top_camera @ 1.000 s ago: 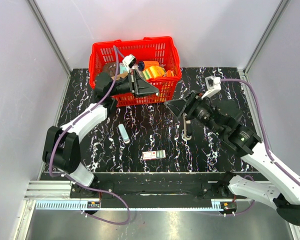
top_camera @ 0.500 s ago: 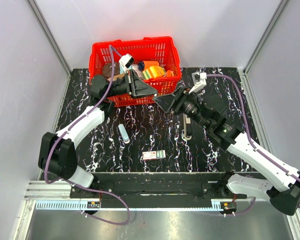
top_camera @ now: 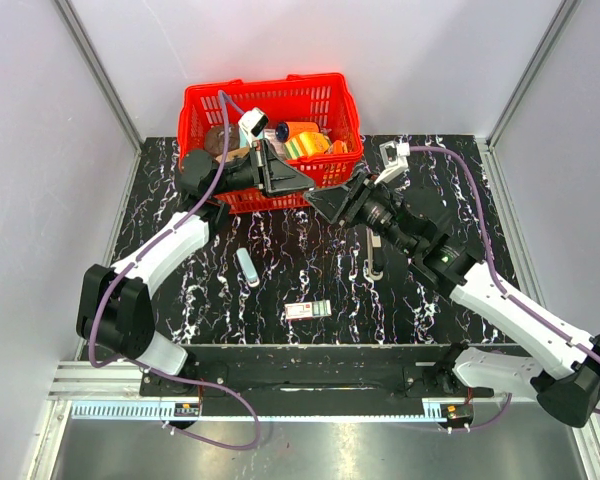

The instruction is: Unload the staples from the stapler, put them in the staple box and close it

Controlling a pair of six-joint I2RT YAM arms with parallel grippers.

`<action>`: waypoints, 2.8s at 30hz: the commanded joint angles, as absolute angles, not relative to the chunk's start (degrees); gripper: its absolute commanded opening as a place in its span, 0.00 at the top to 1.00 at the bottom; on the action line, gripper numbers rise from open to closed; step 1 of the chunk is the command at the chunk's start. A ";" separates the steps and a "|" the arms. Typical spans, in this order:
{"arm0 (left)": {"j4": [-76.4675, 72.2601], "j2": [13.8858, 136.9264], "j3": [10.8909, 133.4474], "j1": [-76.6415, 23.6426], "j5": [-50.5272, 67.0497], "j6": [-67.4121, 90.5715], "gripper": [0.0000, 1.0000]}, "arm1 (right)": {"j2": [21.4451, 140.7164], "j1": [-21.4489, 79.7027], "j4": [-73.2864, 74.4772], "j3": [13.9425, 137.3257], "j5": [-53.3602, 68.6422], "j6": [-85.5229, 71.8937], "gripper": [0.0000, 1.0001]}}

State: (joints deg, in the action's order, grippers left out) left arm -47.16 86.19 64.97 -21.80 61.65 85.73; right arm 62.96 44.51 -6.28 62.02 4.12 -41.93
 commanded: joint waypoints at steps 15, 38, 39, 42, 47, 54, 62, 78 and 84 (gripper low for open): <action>-48.16 84.20 65.21 -22.50 61.35 85.34 0.90 | 62.93 43.15 -10.55 62.67 4.40 -42.98 0.58; -47.20 83.58 65.48 -22.85 61.61 84.29 0.89 | 63.63 42.63 -11.78 61.79 5.01 -44.12 0.74; -46.94 83.58 65.48 -22.85 61.61 84.03 0.88 | 63.55 42.63 -11.86 61.87 5.10 -44.21 0.75; -45.88 83.15 65.57 -22.85 61.61 82.71 0.85 | 63.37 42.63 -11.69 61.70 5.19 -44.21 0.75; -43.15 82.62 65.92 -22.85 61.52 80.60 0.78 | 62.05 42.54 -10.37 61.00 4.66 -44.03 0.77; -39.73 82.18 67.15 -22.59 61.96 77.26 0.59 | 60.47 42.54 -8.36 59.68 5.10 -44.30 0.78; -24.75 82.27 71.01 -18.38 63.55 62.80 0.44 | 57.40 42.54 8.93 58.19 5.36 -43.68 0.78; 26.80 80.68 67.07 -20.03 30.25 -3.86 0.44 | 58.16 54.83 30.06 46.31 -5.27 -53.26 0.88; 27.59 80.07 64.51 -22.15 26.11 -6.24 0.44 | 69.15 62.22 32.51 51.76 -14.92 -54.58 0.88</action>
